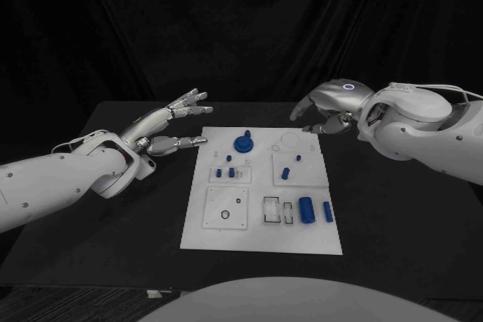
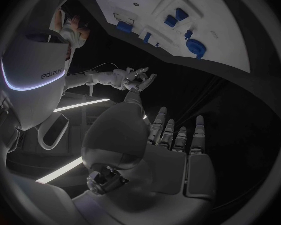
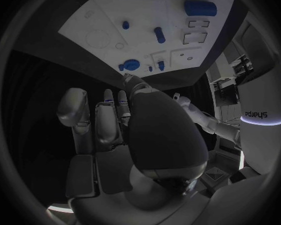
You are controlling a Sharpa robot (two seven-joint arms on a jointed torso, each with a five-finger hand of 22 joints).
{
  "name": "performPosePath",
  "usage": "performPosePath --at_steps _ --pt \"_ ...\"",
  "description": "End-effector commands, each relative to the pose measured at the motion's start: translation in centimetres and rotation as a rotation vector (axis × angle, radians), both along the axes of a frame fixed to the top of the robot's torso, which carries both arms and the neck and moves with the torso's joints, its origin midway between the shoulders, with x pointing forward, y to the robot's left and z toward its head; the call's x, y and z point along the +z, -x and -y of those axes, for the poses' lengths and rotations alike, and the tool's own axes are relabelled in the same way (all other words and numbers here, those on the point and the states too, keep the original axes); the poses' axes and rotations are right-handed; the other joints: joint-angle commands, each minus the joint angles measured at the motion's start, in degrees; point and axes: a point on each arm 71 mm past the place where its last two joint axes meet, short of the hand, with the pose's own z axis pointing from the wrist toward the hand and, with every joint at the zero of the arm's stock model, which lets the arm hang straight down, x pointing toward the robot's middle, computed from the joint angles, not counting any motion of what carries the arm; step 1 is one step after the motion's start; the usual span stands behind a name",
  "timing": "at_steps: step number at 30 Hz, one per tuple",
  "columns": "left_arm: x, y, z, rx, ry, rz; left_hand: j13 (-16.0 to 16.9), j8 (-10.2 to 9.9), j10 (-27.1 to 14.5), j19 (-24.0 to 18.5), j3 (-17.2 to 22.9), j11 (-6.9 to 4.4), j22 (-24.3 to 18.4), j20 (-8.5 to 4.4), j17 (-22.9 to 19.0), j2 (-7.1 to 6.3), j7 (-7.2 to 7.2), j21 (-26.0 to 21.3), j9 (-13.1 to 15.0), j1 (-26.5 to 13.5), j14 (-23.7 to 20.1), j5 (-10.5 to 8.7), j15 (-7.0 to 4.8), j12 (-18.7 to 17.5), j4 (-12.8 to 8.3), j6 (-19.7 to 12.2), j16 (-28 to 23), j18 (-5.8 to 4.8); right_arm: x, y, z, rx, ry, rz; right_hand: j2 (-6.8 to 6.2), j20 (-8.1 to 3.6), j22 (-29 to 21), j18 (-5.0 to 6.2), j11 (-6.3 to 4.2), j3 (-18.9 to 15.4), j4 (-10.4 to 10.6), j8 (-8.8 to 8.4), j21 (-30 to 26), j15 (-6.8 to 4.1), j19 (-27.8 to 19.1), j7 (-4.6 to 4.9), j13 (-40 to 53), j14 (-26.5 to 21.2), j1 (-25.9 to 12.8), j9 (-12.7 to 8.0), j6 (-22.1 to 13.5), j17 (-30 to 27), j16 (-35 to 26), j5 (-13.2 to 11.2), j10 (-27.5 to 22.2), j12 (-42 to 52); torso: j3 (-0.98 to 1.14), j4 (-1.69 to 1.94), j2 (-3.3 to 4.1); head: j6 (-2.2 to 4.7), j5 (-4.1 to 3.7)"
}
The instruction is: Assemble the parts on the task board
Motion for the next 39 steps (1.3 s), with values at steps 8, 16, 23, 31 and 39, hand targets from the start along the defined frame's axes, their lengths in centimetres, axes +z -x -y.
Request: performPosePath --at_steps 8,16,23,31,39 --pt "0.5 0.5 -0.2 -0.096 0.388 -0.22 -0.6 -0.8 -3.4 -4.0 -2.8 -0.74 -25.3 -3.48 -0.1 0.59 -1.13 -2.1 -0.8 -2.5 -0.4 -4.04 0.1 -2.4 0.0 -9.8 -0.4 1.49 -2.8 0.1 -0.2 0.005 0.098 -0.051 -0.23 0.0 7.0 0.94 0.38 1.0 0.1 -0.18 -0.3 0.18 -0.2 0.38 0.5 -0.2 -1.4 -0.2 0.8 0.6 0.3 0.3 0.9 2.2 -1.65 1.2 0.82 0.01 -1.05" --pt "0.4 0.6 -0.6 -0.117 0.604 -0.373 -0.8 -1.0 -4.6 -4.2 -1.6 -0.73 -29.3 -4.05 -0.1 0.43 -1.36 -2.4 -0.9 -2.4 -0.4 -3.11 0.15 -3.5 -0.1 -12.6 -0.4 1.26 -4.2 0.5 -0.2 0.01 0.103 -0.082 -0.62 0.04 7.1 0.95 0.54 1.4 -0.1 -0.89 -0.5 0.24 0.2 -0.14 0.4 0.0 -3.1 -0.7 0.6 1.0 0.6 2.3 -0.9 2.6 -2.12 1.43 0.7 0.01 -1.88" --pt "0.0 0.7 -0.5 -0.121 0.633 -0.413 -0.8 -0.9 -5.0 -4.2 -1.3 -0.15 -30.5 -1.4 -0.1 1.38 -0.72 -2.4 -0.9 0.3 -0.4 0.1 1.48 -3.7 -0.1 -12.2 -0.4 1.24 -5.2 0.5 0.1 -0.002 0.114 -0.104 -0.65 0.09 7.1 0.98 0.64 2.3 -1.0 -0.66 -0.8 0.3 0.3 0.36 0.4 0.0 -3.2 -0.7 1.8 1.0 0.6 3.1 -0.7 3.4 -1.89 0.86 0.11 0.01 -1.66" --pt "-0.3 0.6 -0.6 -0.118 0.635 -0.432 -0.9 -0.9 -5.4 -4.2 -1.5 -0.21 -31.7 1.28 -0.1 2.18 -0.69 -2.5 -0.9 1.9 -0.4 2.31 2.1 -3.9 -0.1 -12.2 -0.4 1.14 -6.5 0.3 0.2 -0.022 0.134 -0.136 -0.36 0.04 7.0 1.03 0.54 2.9 -1.6 -0.32 -1.2 0.23 0.4 0.83 0.8 0.1 -3.7 -0.4 2.9 1.0 0.6 0.7 0.4 4.9 -1.9 0.69 -0.16 0.01 -1.67" --pt "-0.5 0.6 -0.5 -0.123 0.636 -0.443 -0.9 -0.9 -5.5 -4.2 -1.6 0.11 -31.8 1.95 -0.1 2.3 -0.35 -2.5 -0.8 3.0 -0.4 2.57 2.78 -3.9 -0.3 -11.7 -0.4 1.2 -7.4 0.1 0.3 -0.026 0.132 -0.144 -0.22 -0.01 7.0 1.04 0.44 3.4 -2.0 -0.21 -1.4 0.17 0.4 1.07 1.2 0.0 -3.9 -0.2 3.2 0.7 0.4 0.6 1.4 6.0 -1.94 0.71 -0.23 0.01 -1.4"
